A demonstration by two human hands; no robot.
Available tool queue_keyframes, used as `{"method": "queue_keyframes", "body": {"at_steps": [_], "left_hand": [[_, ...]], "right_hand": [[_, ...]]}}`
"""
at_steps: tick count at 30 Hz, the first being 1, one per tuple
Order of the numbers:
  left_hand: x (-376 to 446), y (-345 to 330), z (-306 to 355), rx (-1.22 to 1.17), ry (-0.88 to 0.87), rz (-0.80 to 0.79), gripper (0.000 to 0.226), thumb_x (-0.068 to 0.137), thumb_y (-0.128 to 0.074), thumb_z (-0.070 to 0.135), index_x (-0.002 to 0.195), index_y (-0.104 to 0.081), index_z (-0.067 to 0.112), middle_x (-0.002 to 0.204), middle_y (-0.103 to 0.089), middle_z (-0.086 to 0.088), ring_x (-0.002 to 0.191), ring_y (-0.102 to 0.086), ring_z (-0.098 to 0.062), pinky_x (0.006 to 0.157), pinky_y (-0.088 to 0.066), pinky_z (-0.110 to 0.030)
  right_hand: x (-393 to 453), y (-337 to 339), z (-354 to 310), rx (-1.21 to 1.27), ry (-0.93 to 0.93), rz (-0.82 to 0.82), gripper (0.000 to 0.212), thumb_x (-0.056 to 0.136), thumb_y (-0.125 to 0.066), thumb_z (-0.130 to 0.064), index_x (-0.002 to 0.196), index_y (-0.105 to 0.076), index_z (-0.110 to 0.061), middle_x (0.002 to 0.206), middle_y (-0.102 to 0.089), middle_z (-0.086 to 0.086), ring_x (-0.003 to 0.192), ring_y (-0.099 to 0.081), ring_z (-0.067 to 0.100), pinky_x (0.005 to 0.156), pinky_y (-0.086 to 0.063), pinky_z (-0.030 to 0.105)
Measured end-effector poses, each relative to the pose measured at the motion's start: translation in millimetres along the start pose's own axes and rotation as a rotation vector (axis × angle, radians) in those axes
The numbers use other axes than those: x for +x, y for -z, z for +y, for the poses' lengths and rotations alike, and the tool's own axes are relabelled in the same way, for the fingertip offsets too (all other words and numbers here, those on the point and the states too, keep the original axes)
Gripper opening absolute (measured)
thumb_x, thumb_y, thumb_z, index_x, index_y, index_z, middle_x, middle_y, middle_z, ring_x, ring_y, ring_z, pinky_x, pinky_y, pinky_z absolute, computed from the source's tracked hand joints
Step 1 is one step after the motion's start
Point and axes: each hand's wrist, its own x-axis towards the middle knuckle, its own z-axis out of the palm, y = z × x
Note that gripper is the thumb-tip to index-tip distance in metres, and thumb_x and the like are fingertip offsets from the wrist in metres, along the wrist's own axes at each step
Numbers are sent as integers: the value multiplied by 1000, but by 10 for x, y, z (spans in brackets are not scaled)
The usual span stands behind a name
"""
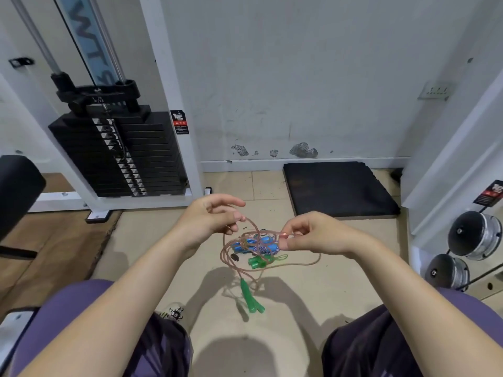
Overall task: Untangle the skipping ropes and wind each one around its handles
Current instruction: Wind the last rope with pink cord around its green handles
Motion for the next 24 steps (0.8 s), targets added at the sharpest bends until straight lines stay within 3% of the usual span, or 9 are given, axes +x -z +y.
{"method": "queue_keyframes", "body": {"at_steps": [2, 4, 5, 7, 10, 13, 15, 19, 24], "left_hand": [[46, 34, -25, 69, -34, 124, 18, 87, -65, -5, 91, -69, 11, 75, -72, -6, 56, -59, -11, 59, -49, -23], [105, 127, -65, 335, -94, 242, 19, 87, -69, 1, 88, -70, 20, 83, -71, -1, 68, -61, -10, 67, -49, -23], [119, 172, -82, 471, -123, 194, 21, 86, -73, 7, 91, -69, 27, 93, -70, 6, 82, -63, -8, 77, -49, -22], [83, 165, -92, 559, -101, -95, 35, 80, -81, 25, 109, -67, 38, 118, -63, 22, 110, -55, 6, 96, -41, -18], [-13, -105, -125, 420, -54, -406, 54, 78, -82, 28, 126, -61, 34, 129, -60, 19, 124, -50, 6, 101, -38, -14], [-60, -349, -223, 254, -49, -560, 34, 83, -73, -1, 113, -58, 5, 110, -66, 6, 115, -59, -5, 100, -42, -20], [-57, -404, -296, 187, 1, -579, 33, 84, -70, -6, 109, -56, 10, 109, -65, 13, 117, -58, -4, 99, -44, -23], [-59, -478, -369, 156, 99, -635, 39, 89, -67, 0, 122, -58, 20, 125, -68, -5, 118, -62, -10, 96, -49, -24], [-40, -421, -356, 256, 107, -677, 14, 85, -70, 31, 90, -71, 19, 72, -72, -5, 74, -67, -16, 83, -47, -24]], "right_hand": [[2, 2, -29, 43, 23, 76, 15, 86, -74, -33, 79, -75, -20, 53, -45, -11, 53, -33, 11, 48, -28, 22], [-11, 69, -47, 140, 76, 195, 18, 89, -70, -34, 79, -76, -19, 54, -40, -6, 57, -30, 18, 52, -27, 26], [-19, 100, -54, 168, 100, 230, 18, 90, -69, -33, 80, -77, -20, 56, -40, -3, 60, -31, 21, 55, -29, 28], [-22, 95, -68, 188, 140, 206, 16, 91, -68, -29, 83, -78, -19, 60, -46, 3, 61, -38, 22, 60, -35, 30], [14, -82, -103, 213, 170, 47, 18, 93, -65, -21, 95, -74, -6, 65, -60, 2, 62, -53, 16, 64, -45, 26], [47, -188, -139, 275, 209, 21, 18, 95, -62, -14, 95, -70, 2, 68, -63, 3, 63, -58, 17, 63, -47, 24], [30, -153, -174, 402, 240, 67, 16, 95, -60, -12, 92, -69, 1, 68, -62, 5, 62, -58, 20, 60, -48, 24], [-13, -64, -195, 578, 267, 135, 14, 93, -59, -14, 92, -67, -4, 66, -59, 8, 57, -56, 22, 61, -51, 27], [-12, -37, -108, 478, 164, 155, 11, 91, -65, -13, 92, -68, -2, 57, -50, 5, 46, -41, 18, 49, -43, 26]]}}
